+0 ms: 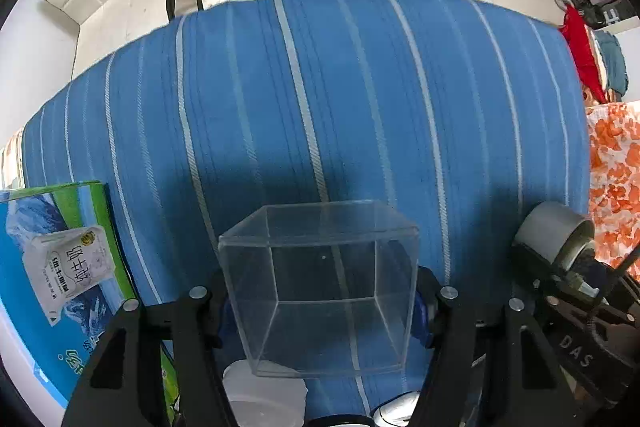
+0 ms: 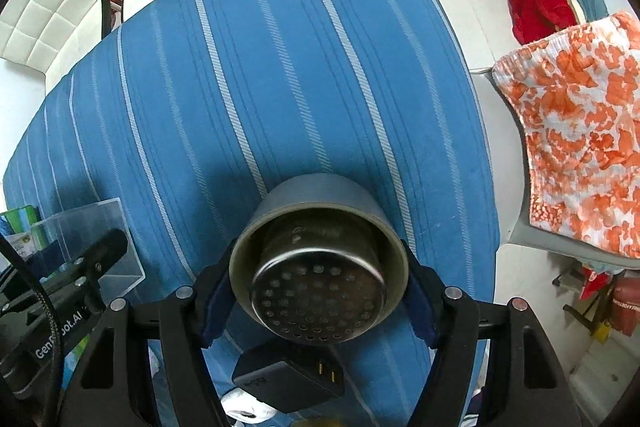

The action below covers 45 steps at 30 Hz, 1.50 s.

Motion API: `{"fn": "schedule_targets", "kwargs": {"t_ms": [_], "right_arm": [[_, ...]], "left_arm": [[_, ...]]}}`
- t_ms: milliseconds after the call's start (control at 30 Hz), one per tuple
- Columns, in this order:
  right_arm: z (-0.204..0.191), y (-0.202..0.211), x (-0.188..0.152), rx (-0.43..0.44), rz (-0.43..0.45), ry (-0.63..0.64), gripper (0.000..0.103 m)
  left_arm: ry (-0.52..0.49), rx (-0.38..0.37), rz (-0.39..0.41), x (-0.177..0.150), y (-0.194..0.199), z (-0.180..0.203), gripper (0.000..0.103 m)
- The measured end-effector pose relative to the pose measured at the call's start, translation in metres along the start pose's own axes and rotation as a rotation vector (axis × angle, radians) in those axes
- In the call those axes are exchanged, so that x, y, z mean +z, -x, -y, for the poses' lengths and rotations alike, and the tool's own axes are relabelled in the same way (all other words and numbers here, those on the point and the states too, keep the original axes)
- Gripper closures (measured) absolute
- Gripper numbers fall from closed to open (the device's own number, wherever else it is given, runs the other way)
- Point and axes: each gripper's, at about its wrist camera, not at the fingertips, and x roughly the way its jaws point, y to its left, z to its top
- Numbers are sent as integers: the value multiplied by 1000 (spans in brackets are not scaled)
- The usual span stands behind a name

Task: Organize rigid objects
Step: 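Carry the cube and tin into the blue box with both tools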

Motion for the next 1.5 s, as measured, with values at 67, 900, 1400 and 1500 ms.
{"fn": "schedule_targets", "kwargs": {"t_ms": [67, 900, 1400, 1500], "right_arm": [[-3, 3, -4, -7, 11, 6, 30], [-227, 168, -94, 194, 231, 272, 30], [-413, 79, -64, 123, 83, 377, 30], [-422, 63, -56, 103, 62, 364, 30]], "left_arm": [[-10, 4, 29, 2, 9, 5, 41], [149, -83, 241, -93, 148, -215, 41], [258, -152, 100, -75, 64, -346, 41], [271, -186, 79, -71, 52, -350, 41]]}}
